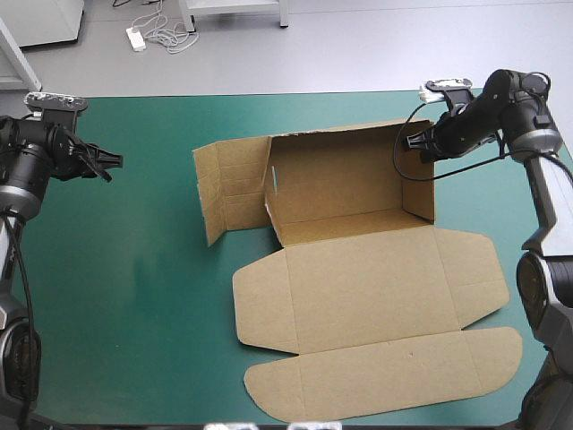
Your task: Fold the box
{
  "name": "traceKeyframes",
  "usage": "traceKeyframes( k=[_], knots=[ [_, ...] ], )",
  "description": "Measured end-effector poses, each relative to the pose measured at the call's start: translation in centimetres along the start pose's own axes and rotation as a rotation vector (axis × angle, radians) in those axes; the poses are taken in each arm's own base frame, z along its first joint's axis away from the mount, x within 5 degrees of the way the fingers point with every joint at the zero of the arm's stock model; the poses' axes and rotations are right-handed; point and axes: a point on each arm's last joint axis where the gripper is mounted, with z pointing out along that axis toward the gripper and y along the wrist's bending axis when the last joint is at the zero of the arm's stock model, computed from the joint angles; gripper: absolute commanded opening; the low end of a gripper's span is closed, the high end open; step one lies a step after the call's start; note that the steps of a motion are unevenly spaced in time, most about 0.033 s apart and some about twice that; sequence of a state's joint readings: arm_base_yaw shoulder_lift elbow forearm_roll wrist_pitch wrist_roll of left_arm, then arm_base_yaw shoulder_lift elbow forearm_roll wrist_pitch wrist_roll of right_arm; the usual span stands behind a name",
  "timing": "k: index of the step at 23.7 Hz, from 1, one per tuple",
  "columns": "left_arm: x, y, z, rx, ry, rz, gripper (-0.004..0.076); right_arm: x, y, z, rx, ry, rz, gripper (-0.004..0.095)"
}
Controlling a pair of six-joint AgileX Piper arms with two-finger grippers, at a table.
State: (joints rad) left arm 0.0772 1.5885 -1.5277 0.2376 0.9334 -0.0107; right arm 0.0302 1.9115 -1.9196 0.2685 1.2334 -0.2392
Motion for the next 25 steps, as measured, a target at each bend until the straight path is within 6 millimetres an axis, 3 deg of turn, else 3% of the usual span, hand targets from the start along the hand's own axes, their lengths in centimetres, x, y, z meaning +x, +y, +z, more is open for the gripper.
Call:
traceKeyframes(
  k=[5,7,9,12,14,20,25],
  knots=[
    [0.2,-0.2,0.8,0.007,0.032,0.0,0.0349,-1.7,1.3,1.5,0.054,-0.037,-0.06,-0.0016],
    [0.2,-0.2,0.8,0.009,0.037,0.003,0.0349,-2.5,2.2,2.4,0.068,-0.07,-0.093,0.0028],
    [0.3,-0.2,0.8,0.011,0.043,0.008,0.0349,-3.3,3.2,3.0,0.061,-0.1,-0.111,0.0175],
    [0.4,-0.3,0.8,0.018,0.058,0.031,0.0349,-3.8,3.5,3.7,0.045,-0.114,-0.104,0.0483],
    [0.4,-0.4,0.8,0.028,0.061,0.031,0.0349,-3.9,3.4,4.3,0.04,-0.107,-0.097,0.0532],
    [0.5,-0.7,0.8,0.057,0.065,0.022,0.0349,-4.2,3.2,5.8,0.031,-0.132,-0.102,0.0533],
    [0.6,-0.8,0.8,0.072,0.076,0.036,0.0349,-4.8,3.6,3.7,0.03,-0.148,-0.122,0.0532]
  ],
)
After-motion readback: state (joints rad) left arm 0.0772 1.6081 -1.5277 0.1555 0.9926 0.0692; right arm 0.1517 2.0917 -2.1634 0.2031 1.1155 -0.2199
